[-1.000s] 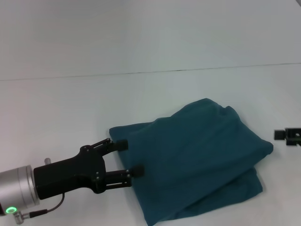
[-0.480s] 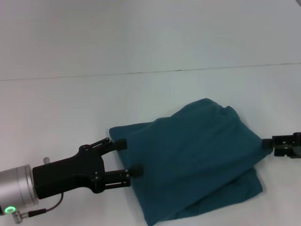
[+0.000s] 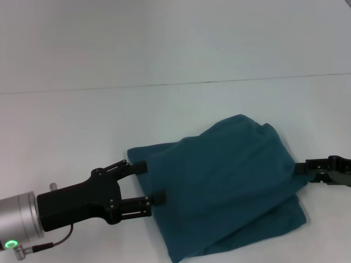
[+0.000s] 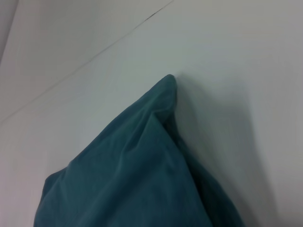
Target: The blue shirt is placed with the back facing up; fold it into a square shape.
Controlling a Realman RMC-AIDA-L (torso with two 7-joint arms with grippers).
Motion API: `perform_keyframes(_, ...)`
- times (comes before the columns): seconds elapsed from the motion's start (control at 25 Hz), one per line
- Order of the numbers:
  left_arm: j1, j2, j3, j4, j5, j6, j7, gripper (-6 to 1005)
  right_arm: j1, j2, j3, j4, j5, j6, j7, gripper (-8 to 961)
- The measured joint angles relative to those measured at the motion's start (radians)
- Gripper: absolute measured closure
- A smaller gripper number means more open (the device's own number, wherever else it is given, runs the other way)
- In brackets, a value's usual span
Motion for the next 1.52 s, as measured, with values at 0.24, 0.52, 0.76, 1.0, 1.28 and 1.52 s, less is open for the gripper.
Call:
perform_keyframes(0.24, 0.000, 0.000, -0.001, -0.001, -0.001, -0.012, 0.003, 62, 0.000, 0.006, 0.012, 0.009, 0.005, 0.022, -0.011, 383)
perform_keyframes(0.52, -0.007, 0.000, -0.001, -0.005, -0.001, -0.013, 0.011, 62, -0.009, 0.016, 0.015, 0.028, 0.058, 0.007, -0.105, 538)
perform_keyframes(0.76, -0.011, 0.000, -0.001, -0.006, -0.001, -0.015, 0.011, 62, -0.016, 0.020, 0.021, 0.029, 0.086, -0.030, -0.151, 721)
perform_keyframes(1.0, -0.015, -0.003, -0.001, -0.006, -0.001, -0.025, 0.006, 62, -0.024, 0.007, 0.050, 0.015, 0.141, -0.142, -0.201, 922)
perform_keyframes(1.28, -0.018, -0.003, -0.001, -0.006, -0.005, -0.025, -0.004, 62, -0.018, 0.008, 0.063, -0.047, 0.191, -0.271, -0.214, 922)
perform_keyframes(1.52, -0.018, -0.001, -0.001, -0.007, -0.007, -0.025, -0.007, 62, -0.014, 0.015, 0.067, -0.101, 0.222, -0.365, -0.216, 923)
